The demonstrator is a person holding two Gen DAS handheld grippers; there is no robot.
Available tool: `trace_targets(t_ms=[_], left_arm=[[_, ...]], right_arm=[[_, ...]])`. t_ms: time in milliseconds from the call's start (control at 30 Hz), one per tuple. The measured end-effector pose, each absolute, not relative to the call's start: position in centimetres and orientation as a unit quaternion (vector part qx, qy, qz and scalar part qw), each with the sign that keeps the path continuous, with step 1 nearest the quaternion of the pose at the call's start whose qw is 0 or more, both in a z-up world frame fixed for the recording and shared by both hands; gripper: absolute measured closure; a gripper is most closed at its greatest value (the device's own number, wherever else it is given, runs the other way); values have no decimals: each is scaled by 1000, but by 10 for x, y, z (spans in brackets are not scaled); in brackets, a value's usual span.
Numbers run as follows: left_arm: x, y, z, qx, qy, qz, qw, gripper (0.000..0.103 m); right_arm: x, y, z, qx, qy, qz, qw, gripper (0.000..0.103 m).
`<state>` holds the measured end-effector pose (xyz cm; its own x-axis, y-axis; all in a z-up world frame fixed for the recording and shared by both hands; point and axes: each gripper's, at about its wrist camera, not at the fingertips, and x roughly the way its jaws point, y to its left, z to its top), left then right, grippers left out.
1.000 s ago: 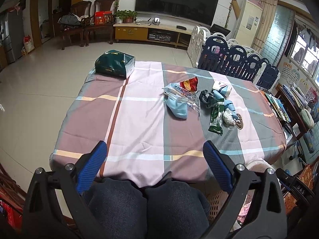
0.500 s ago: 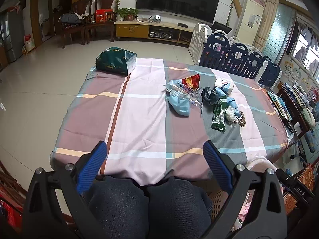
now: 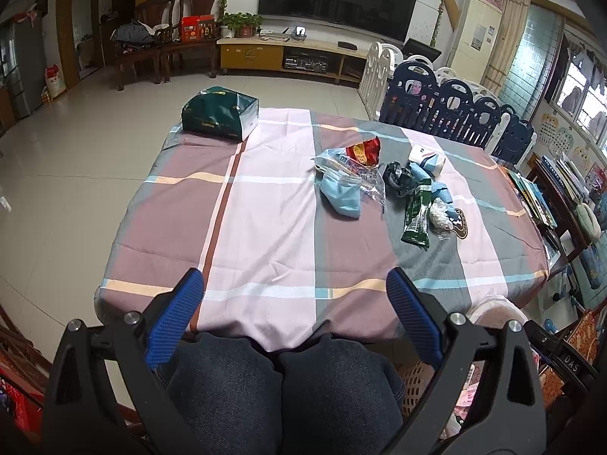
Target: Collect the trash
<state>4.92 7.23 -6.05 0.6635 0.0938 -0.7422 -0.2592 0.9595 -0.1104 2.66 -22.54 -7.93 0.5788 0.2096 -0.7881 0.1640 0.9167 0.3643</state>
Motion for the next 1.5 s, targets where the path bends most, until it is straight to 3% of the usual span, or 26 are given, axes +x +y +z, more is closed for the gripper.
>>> trace_targets(t_ms=[300,500,633,700,867,933,1067,1100,1133,1267,1300,1367,1400,1433,1500], left_arm=[[52,74,-67,-103,402,99,904,7],[55,80,-76,-107,410,106,900,7],[58,91,-84,-116,417,109,895,12],[60,96,-88,-119,421,110,892,14],[66,112,-102,-135,429,122,885,14],[68,121,-108,-147,436,128,879,14],[70,142,-121,-173,448,144,865,14],[70,147,-124,-178,449,149,863,14],[70,151,-126,-183,451,154,860,14],[69,163,-133,-205,453,167,852,14],[69,164,-134,-210,455,169,849,14],[69,167,-138,-217,460,171,844,14],[69,167,-140,-219,461,172,843,14],[69,167,-141,-219,462,172,842,14],[70,166,-143,-217,465,171,841,14]], right_arm=[[34,-209,-69,142,406,-18,903,30],[76,-175,-61,98,367,49,924,30],[126,-129,-65,36,375,81,923,57],[156,-106,-73,33,400,114,909,60],[226,-37,-99,11,431,165,887,58],[253,-16,-115,12,450,168,877,38],[282,14,-145,-1,475,173,863,37],[283,18,-150,-2,480,179,859,46],[281,21,-153,5,486,192,853,66],[257,22,-155,56,513,258,817,69],[249,22,-153,74,518,290,801,68],[240,20,-148,96,532,342,768,55],[240,16,-145,103,535,347,764,33],[242,9,-140,110,528,340,771,26],[251,-4,-126,88,493,293,814,26]])
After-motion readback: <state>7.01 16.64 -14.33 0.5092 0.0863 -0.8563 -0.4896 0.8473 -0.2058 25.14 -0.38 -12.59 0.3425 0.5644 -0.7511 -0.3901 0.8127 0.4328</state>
